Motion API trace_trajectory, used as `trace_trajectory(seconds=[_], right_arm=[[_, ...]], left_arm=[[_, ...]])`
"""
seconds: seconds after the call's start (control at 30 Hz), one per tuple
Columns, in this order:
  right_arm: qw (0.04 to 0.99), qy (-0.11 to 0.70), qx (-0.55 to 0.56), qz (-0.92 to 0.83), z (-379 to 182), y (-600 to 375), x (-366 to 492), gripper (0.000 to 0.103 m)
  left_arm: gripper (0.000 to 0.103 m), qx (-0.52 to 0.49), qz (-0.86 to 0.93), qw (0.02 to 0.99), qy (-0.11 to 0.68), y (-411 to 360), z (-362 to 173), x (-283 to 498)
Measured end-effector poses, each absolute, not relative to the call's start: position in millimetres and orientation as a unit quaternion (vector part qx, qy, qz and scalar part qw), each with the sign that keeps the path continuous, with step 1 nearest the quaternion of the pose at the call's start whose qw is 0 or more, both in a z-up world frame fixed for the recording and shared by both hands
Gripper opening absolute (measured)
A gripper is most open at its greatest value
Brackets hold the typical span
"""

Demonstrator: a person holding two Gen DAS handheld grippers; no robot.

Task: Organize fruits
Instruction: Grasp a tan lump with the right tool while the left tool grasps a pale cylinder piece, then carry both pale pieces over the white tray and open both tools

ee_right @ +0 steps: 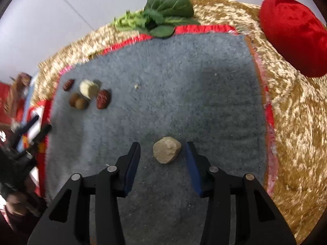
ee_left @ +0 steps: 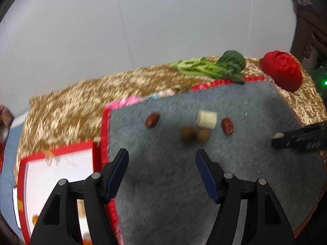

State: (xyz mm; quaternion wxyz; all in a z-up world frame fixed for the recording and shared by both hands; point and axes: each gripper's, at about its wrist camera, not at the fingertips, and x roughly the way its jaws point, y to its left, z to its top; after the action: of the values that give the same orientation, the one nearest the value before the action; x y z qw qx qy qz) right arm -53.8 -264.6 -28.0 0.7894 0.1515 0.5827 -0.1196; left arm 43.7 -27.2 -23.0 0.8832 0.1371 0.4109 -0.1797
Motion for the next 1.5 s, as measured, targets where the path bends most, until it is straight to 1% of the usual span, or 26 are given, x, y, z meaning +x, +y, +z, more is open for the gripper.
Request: trace_trajectory(seconds=[0.13,0.23,0.43,0.5,0.57,0.7,0.77,0.83,0.93,1.07,1.1,1.17,1.3,1.4,1.5], right_arm=[[0.794,0.587,0.094,-0.128,-33.7,-252.4,-51.6,0.047],[0.794,0.591,0.051,-0.134,-36.5,-245.0,-50.5,0.04],[0.794,0.592,0.056,-0.127,-38.7,-249.2,-49.9,0.04],[0.793,0.593,0.055,-0.127,-39.0,-249.4,-49.6,0.04],[0.792,0.594,0.052,-0.127,-39.9,-246.9,-49.0,0.041],[0.792,0.595,0.052,-0.126,-41.1,-244.8,-46.2,0.042],[0.793,0.594,0.053,-0.125,-41.3,-245.4,-46.5,0.042],[0.793,0.593,0.055,-0.124,-41.0,-247.0,-48.0,0.042],[0.794,0.593,0.055,-0.124,-40.5,-247.6,-48.8,0.042],[0.796,0.59,0.051,-0.124,-36.5,-247.3,-52.8,0.039],[0.797,0.589,0.052,-0.125,-35.4,-247.8,-54.3,0.035],[0.8,0.583,0.062,-0.124,-31.4,-252.0,-55.8,0.031],[0.811,0.568,0.08,-0.111,-19.7,-253.1,-56.3,0.031],[0.822,0.551,0.128,-0.064,-11.7,-249.1,-53.6,0.031],[0.837,0.532,0.117,-0.044,-1.9,-233.2,-48.4,0.031]], left_arm=[[0.068,0.151,-0.238,0.866,0.413,-56.6,-21.9,58.1],[0.068,0.159,-0.253,0.86,0.414,-73.2,-27.4,69.2],[0.067,0.184,-0.267,0.849,0.416,-93.9,-38.0,89.6],[0.063,0.188,-0.269,0.842,0.428,-96.1,-45.9,93.2],[0.052,0.189,-0.271,0.837,0.436,-96.3,-52.4,97.0],[0.046,0.189,-0.279,0.831,0.443,-100.2,-61.1,101.6],[0.04,0.188,-0.284,0.829,0.444,-103.1,-62.9,102.6],[0.039,0.192,-0.288,0.826,0.445,-106.8,-66.7,103.4],[0.027,0.189,-0.293,0.822,0.45,-108.5,-71.6,103.9],[0.026,0.185,-0.294,0.825,0.445,-106.8,-70.0,103.1],[0.026,0.18,-0.293,0.826,0.446,-104.5,-69.3,103.3],[0.026,0.172,-0.289,0.83,0.445,-100.4,-66.7,103.3],[0.026,0.154,-0.294,0.84,0.428,-88.1,-47.6,96.5],[0.026,0.135,-0.298,0.848,0.417,-75.0,-28.4,87.4],[0.026,0.119,-0.287,0.86,0.405,-52.6,-9.1,75.6]])
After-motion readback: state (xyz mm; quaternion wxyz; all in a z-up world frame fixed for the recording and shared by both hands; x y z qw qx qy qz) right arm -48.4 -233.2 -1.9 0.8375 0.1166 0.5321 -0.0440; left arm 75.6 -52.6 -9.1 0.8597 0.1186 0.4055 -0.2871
